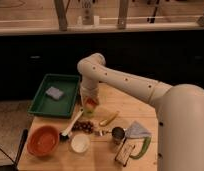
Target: Place apple in plastic cup
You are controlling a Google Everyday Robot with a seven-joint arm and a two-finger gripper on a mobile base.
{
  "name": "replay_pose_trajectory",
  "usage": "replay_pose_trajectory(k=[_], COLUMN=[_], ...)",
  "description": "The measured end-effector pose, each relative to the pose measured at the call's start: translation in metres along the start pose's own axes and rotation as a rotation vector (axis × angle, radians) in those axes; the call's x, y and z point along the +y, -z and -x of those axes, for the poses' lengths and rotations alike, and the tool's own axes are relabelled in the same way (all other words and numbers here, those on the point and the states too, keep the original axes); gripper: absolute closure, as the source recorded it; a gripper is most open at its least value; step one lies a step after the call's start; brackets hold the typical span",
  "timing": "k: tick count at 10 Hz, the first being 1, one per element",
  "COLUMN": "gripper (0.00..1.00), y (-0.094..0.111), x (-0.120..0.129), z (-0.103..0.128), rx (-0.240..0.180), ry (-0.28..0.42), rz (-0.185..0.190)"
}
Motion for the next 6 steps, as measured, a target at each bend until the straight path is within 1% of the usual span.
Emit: replay_pose_trajectory(k=[5, 6], gripper=[1.00, 0.93], y=[-0.0032, -0.0035], x=[0.0006, 0.0024], z=[-0.0057, -0.0066], rx=[-0.029, -0.035], ry=[0.000, -0.007], rz=[0.011, 0.011])
